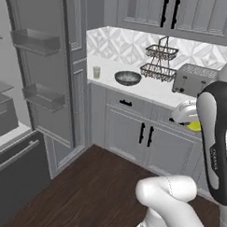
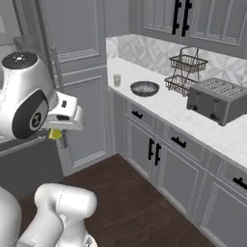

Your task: Grab a lemon wedge from the fridge and one ice cube from the ice bowl, and put them in the glass of lemonade.

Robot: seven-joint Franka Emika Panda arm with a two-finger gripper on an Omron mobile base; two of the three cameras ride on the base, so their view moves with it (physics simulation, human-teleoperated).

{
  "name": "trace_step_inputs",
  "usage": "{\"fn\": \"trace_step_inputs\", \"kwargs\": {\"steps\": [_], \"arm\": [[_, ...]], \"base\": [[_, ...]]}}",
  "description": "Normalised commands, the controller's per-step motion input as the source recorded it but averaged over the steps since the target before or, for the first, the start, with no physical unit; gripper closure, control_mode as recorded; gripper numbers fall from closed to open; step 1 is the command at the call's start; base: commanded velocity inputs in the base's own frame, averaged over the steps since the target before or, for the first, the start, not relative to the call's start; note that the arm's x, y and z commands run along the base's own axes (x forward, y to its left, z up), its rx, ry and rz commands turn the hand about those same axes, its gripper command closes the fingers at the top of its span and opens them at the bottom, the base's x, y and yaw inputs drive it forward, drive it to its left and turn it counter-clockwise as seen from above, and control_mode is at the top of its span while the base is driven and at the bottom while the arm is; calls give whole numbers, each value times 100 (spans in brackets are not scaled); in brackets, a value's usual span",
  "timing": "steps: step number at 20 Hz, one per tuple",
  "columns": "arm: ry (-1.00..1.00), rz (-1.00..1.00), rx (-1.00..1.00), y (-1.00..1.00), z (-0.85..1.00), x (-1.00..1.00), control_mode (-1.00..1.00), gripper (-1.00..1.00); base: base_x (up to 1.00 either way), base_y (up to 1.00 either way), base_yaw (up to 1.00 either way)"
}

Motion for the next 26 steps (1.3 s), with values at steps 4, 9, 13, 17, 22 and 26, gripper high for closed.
{"fn": "trace_step_inputs", "kwargs": {"steps": [4, 9, 13, 17, 22, 26], "arm": [[0, 0, 0, 0, 0, 0, 100, 100], [0, 0, 0, 0, 0, 0, 100, 100], [0, 0, 0, 0, 0, 0, 100, 100], [0, 0, 0, 0, 0, 0, 100, 100], [0, 0, 0, 0, 0, 0, 100, 100], [0, 0, 0, 0, 0, 0, 100, 100]], "base": [[22, -22, -23], [84, 2, 0], [80, 11, 0], [81, 7, 5], [92, 0, 11], [94, 1, 13]]}}
